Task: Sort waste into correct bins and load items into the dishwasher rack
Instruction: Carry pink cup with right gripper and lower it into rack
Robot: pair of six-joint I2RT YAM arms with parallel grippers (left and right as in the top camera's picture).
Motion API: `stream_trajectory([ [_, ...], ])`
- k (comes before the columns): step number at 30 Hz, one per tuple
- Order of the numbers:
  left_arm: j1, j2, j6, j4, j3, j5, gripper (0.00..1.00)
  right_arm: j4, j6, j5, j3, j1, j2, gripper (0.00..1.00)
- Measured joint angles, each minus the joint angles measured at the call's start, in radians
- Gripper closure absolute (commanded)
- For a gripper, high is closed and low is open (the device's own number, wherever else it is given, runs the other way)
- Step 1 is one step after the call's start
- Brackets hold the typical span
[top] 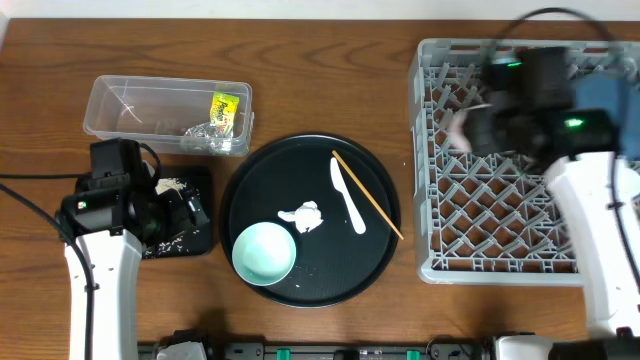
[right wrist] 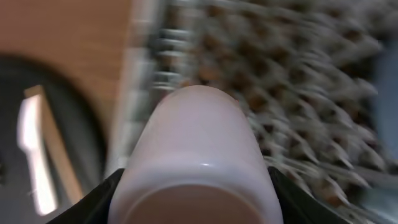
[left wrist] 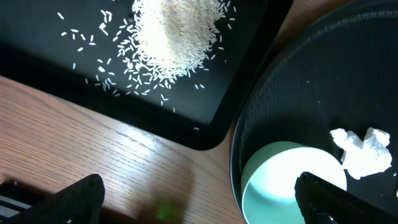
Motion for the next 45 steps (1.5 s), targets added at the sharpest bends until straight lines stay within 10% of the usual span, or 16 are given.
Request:
stream_trajectory([
  [12,0.0,0.0,0.0,0.0,0.0,0.0,0.02,-0.062,0.0,0.049,0.0,-0.342,0.115,0.54],
  [30,0.0,0.0,0.0,0.0,0.0,0.0,0.01,-0.042,0.0,0.159,-0.084,-0.419,0.188,0.53],
  [37,0.0,0.0,0.0,0.0,0.0,0.0,0.01,-0.029,0.002,0.143,-0.111,-0.427,0.188,0.34],
  [45,0.0,0.0,0.0,0.0,0.0,0.0,0.01,-0.013,0.011,0.148,-0.112,-0.431,0.188,0.75],
])
